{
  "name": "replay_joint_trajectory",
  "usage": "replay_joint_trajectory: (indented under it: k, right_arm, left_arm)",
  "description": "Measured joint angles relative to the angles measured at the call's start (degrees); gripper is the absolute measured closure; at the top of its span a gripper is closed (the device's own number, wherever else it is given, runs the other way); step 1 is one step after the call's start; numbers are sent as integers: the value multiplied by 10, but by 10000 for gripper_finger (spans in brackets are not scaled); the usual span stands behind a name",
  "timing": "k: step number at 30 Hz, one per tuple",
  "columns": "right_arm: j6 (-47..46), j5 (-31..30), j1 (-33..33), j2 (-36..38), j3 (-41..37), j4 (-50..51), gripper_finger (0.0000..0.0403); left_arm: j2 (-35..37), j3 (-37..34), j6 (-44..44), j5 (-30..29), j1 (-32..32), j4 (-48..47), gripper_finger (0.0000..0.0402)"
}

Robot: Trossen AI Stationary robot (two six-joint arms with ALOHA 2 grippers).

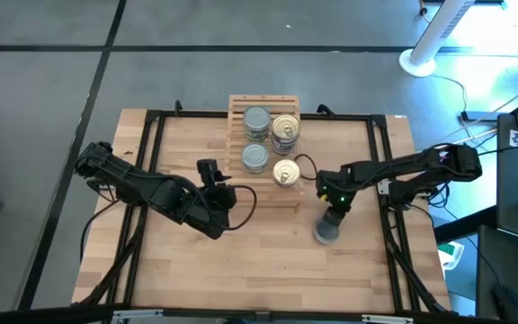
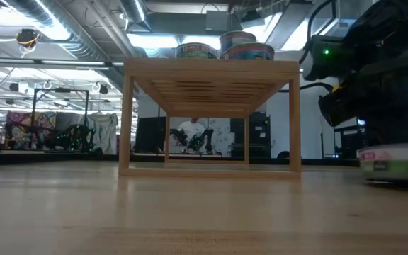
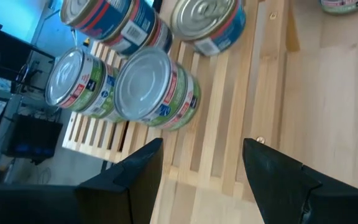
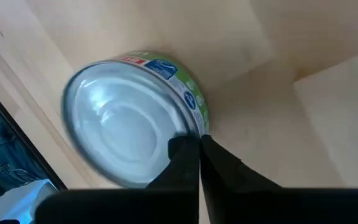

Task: Stack canned seafood by type on shelf
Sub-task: Stack the green tuna can on top of the green tuna can on the shelf

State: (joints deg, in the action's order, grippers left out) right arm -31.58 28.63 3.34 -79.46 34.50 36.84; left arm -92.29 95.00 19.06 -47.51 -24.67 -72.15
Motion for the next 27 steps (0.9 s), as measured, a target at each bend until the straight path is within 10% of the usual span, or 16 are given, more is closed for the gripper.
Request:
replay_joint_trajectory:
  k: [15, 27]
  right_arm:
    - [-38, -4, -61, -1, -2, -2, 401]
    - [-52, -25, -60, -2, -3, -11, 398]
  left_arm:
    - [-4, 0, -22, 3, -1, 34, 185]
    - [-94, -20, -185, 38, -13, 289, 185]
